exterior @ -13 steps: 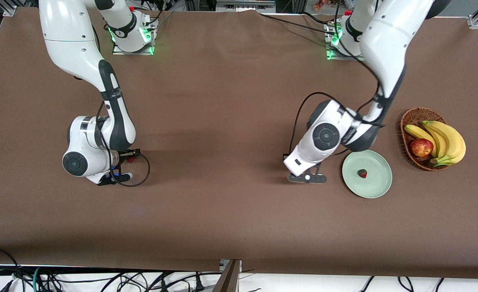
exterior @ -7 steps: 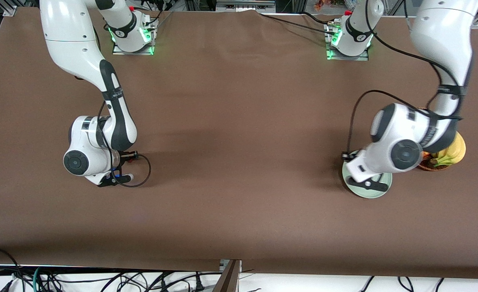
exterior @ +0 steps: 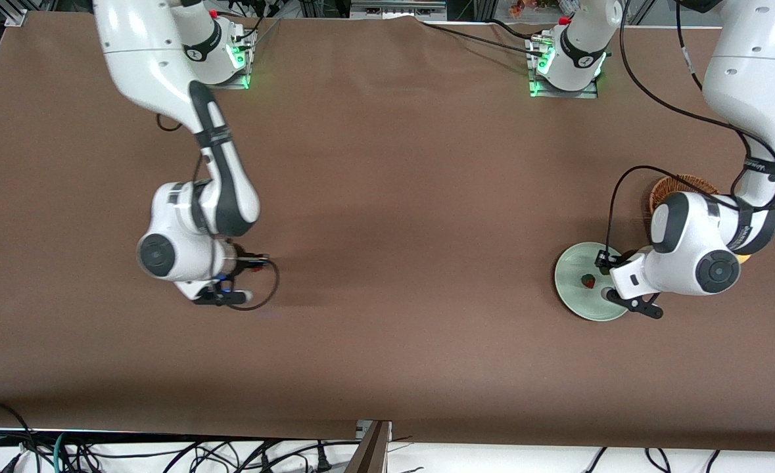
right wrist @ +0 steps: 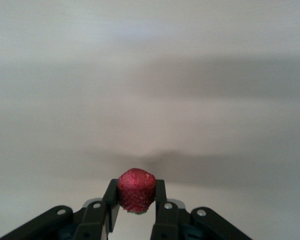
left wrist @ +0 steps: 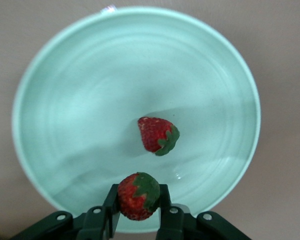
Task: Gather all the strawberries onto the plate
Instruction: 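Release the strawberry onto the plate while the right gripper carries the last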
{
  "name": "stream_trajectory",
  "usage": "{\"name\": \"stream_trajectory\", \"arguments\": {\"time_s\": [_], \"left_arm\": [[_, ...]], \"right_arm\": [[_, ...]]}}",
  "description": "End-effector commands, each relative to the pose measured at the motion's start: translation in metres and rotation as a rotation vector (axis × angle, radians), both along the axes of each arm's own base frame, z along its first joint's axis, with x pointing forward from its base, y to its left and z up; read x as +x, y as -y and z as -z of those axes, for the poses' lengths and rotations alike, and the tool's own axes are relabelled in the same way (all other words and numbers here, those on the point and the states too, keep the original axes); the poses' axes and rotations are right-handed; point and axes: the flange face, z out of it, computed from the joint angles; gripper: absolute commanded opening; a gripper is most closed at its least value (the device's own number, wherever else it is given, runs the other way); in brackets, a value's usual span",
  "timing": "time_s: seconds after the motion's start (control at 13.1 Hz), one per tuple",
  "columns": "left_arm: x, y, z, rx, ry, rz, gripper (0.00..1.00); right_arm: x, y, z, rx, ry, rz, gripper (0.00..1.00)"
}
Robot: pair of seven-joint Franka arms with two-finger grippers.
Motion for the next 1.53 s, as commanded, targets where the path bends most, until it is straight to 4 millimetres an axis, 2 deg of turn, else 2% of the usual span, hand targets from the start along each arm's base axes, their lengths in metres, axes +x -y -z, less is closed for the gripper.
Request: {"name": "stream_trajectory", "arguments": {"time_s": [0.0,0.08,0.15,0.23,0.38,0.53,0.69,0.76,0.84,0.92,0.99,1.07,1.22,1.3,1.45], "left_arm": [[0.000,0.000,0.002,-0.012,0.010,0.044,0.31],[0.000,0.000,0.002,-0.012,0.010,0.044,0.49],[0.000,0.000,0.002,-0.012,0.010,0.044,0.93],[0.000,0.000,0.001,-0.013,0.010,0.044,1.00],[0.000,0.001,-0.002,-0.011,0.009,0.045,1.00],[0.002,0.003,-0.010,-0.009,0.016,0.050,1.00],[0.005,0.008,-0.034,-0.005,0.024,0.056,1.00],[0.005,0.018,-0.051,-0.006,0.030,0.066,1.00],[0.007,0.037,-0.067,-0.013,0.044,0.083,1.00],[0.006,0.054,-0.076,-0.025,0.041,0.098,1.00],[0.005,0.072,-0.082,-0.035,0.041,0.094,1.00],[0.004,0.090,-0.089,-0.034,0.048,0.063,1.00],[-0.002,0.127,-0.097,-0.034,0.049,-0.016,1.00],[-0.005,0.146,-0.099,-0.026,0.047,-0.069,1.00],[-0.017,0.202,-0.094,0.001,0.041,-0.137,1.00]], "right_arm": [[-0.013,-0.114,-0.016,0.013,0.077,0.191,0.17],[-0.027,-0.160,-0.015,0.032,0.121,0.244,0.17],[-0.041,-0.197,-0.011,0.064,0.160,0.308,0.17],[-0.053,-0.228,-0.005,0.117,0.189,0.365,0.17],[-0.079,-0.287,0.009,0.238,0.203,0.460,0.17],[-0.096,-0.323,0.013,0.329,0.212,0.529,0.17],[-0.112,-0.347,0.021,0.351,0.212,0.519,0.18],[-0.117,-0.352,0.030,0.353,0.220,0.511,0.30],[-0.119,-0.352,0.039,0.357,0.235,0.513,0.51],[-0.119,-0.352,0.043,0.359,0.247,0.507,0.80],[-0.116,-0.351,0.039,0.355,0.263,0.489,1.00],[-0.108,-0.345,0.030,0.348,0.274,0.479,1.00],[-0.076,-0.312,0.012,0.224,0.226,0.443,1.00],[-0.058,-0.301,-0.028,0.197,0.208,0.389,1.00],[-0.024,-0.246,-0.062,0.136,0.150,0.233,1.00]]}}
